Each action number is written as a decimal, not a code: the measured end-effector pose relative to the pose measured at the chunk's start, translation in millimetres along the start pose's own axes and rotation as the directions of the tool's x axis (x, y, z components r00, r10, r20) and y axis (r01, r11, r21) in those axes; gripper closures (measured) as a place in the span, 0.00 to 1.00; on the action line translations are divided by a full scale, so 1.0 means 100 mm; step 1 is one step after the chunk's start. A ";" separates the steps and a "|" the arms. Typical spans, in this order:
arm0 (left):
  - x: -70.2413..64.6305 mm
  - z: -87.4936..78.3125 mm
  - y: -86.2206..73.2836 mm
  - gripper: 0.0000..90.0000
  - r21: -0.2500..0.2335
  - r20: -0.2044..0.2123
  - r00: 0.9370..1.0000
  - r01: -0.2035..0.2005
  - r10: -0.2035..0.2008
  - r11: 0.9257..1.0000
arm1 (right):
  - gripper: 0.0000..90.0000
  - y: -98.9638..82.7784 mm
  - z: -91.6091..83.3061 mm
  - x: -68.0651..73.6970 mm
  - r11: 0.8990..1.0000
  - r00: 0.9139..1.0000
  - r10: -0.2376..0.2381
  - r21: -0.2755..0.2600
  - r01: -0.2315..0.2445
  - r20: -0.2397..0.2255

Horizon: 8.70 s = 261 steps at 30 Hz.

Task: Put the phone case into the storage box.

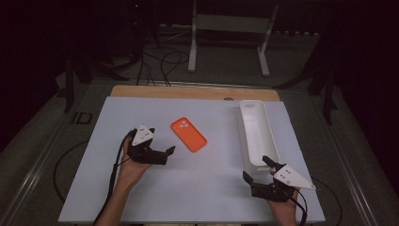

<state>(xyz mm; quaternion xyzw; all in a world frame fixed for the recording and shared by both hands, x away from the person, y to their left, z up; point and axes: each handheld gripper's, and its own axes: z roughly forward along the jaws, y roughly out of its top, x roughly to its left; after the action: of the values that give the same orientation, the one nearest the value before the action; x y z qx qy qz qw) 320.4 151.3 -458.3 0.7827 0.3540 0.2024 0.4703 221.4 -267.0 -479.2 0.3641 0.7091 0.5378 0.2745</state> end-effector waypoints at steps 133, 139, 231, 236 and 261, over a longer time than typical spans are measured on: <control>-0.28 1.14 -0.05 1.00 0.214 0.045 0.998 0.040 -0.051 0.976 | 0.10 -0.03 0.04 0.04 1.000 1.000 -0.015 0.015 0.015 -0.005; -0.32 1.18 -0.06 1.00 0.227 0.053 0.998 0.032 -0.046 0.973 | 0.10 -0.03 0.04 0.04 1.000 1.000 -0.015 0.017 0.015 -0.006; 0.36 0.45 -0.40 1.00 0.355 -0.196 0.979 0.114 -0.046 0.928 | 0.10 -0.03 0.06 0.02 1.000 1.000 -0.012 0.018 0.012 0.001; 0.42 0.36 -0.45 1.00 0.351 -0.210 0.976 0.129 -0.057 0.927 | 0.10 -0.04 0.07 0.01 1.000 1.000 -0.013 0.021 0.013 0.000; 0.39 -0.05 -0.31 0.70 0.167 -0.116 0.989 0.114 -0.096 0.979 | 0.10 0.00 0.09 -0.01 1.000 1.000 -0.017 0.006 0.017 0.010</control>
<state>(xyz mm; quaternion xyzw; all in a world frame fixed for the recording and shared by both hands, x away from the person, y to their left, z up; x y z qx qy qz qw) 332.2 193.1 -484.4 0.7888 0.4358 0.1875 0.3909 228.5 -262.9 -481.9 0.3616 0.7123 0.5315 0.2816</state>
